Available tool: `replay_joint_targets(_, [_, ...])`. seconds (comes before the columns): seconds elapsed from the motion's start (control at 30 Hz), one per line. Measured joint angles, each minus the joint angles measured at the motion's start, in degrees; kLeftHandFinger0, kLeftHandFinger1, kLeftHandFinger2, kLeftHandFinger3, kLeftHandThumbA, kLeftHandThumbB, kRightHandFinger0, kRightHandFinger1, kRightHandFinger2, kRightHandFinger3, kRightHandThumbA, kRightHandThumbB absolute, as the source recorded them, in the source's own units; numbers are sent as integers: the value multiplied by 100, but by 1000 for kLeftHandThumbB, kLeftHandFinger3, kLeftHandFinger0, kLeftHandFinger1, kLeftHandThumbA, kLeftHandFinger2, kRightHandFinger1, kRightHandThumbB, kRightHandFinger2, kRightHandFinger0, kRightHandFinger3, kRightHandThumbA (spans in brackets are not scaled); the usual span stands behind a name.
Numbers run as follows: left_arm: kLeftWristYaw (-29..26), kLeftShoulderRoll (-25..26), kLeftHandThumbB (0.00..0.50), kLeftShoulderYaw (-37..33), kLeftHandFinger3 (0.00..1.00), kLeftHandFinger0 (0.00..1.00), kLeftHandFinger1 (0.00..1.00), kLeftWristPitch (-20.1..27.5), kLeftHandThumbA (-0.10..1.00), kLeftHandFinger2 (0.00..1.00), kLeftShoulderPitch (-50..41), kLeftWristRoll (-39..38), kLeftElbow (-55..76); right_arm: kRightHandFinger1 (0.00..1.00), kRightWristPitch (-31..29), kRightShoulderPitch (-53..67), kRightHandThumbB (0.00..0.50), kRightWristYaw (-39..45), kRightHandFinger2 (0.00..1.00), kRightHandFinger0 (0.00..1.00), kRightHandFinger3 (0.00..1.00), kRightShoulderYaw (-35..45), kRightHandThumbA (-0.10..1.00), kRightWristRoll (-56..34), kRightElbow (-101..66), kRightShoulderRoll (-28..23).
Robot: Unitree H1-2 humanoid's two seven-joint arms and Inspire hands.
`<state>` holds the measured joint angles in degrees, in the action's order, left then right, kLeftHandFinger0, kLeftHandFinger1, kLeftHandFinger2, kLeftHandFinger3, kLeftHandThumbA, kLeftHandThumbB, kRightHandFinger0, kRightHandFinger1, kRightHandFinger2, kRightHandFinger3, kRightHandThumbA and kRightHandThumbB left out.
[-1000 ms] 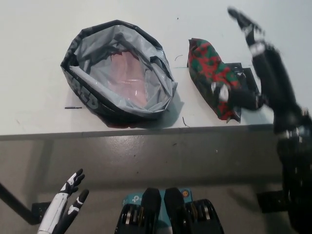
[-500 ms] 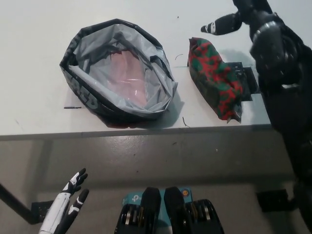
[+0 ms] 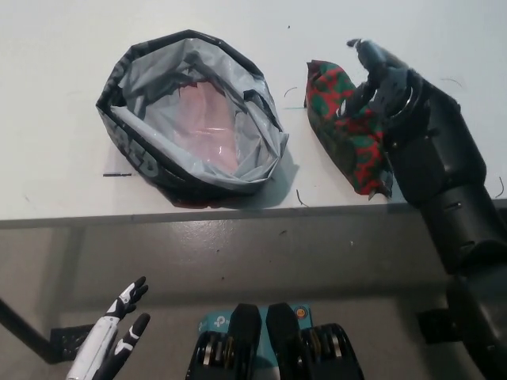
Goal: The robot uses its right hand to pick up a bag of coffee beans and puts it in the black plastic bag, then the robot grabs the top of the bag and lifts it.
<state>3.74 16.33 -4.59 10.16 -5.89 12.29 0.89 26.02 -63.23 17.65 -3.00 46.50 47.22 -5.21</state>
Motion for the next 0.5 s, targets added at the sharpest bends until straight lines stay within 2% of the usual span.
replay_joint_targets(0.37, [4,2,203,2,1000,1000,1000,87,1000,1000,3,11,11,1000,36,3,500,-311,1000,1000,1000,118,1000,-427,271,97])
replay_joint_targets(0.5, [5,3,222,3,1000,1000,1000,103,1000,1000,5,24,11,1000,39,2,500,-422,1000,1000,1000,128,1000,-533,317,116])
